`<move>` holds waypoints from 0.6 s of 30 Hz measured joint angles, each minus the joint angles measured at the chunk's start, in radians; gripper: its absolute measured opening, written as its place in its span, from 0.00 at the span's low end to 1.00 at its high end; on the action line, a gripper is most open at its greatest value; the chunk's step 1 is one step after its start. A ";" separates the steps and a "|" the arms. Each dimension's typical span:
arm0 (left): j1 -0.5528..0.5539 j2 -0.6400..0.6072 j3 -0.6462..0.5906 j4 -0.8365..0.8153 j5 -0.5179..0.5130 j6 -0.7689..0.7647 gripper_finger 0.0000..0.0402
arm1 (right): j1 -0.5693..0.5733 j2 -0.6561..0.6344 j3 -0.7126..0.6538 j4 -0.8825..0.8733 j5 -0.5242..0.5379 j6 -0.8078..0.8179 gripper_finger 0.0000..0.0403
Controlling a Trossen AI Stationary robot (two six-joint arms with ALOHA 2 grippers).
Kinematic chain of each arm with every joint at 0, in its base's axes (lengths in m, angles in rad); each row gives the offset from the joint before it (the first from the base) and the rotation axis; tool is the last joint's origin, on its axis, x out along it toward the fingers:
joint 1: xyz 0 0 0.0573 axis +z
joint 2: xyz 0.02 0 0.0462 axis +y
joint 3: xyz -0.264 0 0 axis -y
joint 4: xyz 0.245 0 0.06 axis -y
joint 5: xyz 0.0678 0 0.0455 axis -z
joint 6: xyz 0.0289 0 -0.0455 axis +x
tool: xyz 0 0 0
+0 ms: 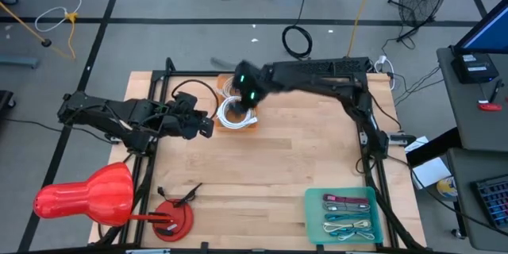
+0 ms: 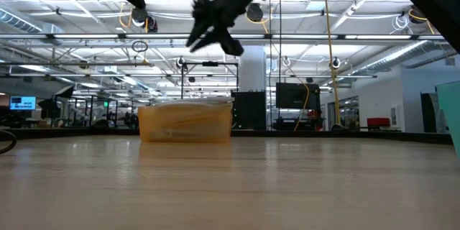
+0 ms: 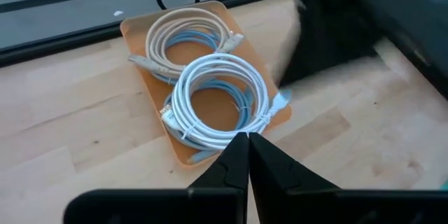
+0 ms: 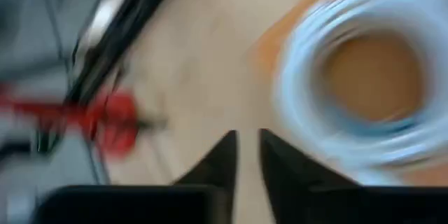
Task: Pick & Place USB Port
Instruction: Put the white usb cable into the orange bin
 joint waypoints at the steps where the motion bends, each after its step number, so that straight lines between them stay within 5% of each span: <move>1: 0.000 0.000 0.000 0.000 0.000 0.001 0.03 | 0.028 0.000 0.000 -0.007 -0.016 -0.023 0.09; 9: 0.000 0.000 0.000 -0.009 0.000 0.026 0.02 | 0.127 0.011 -0.001 0.186 0.113 -0.012 0.00; 18: 0.000 0.000 0.000 -0.020 0.029 0.021 0.01 | 0.066 0.155 -0.003 0.211 -0.016 0.114 0.00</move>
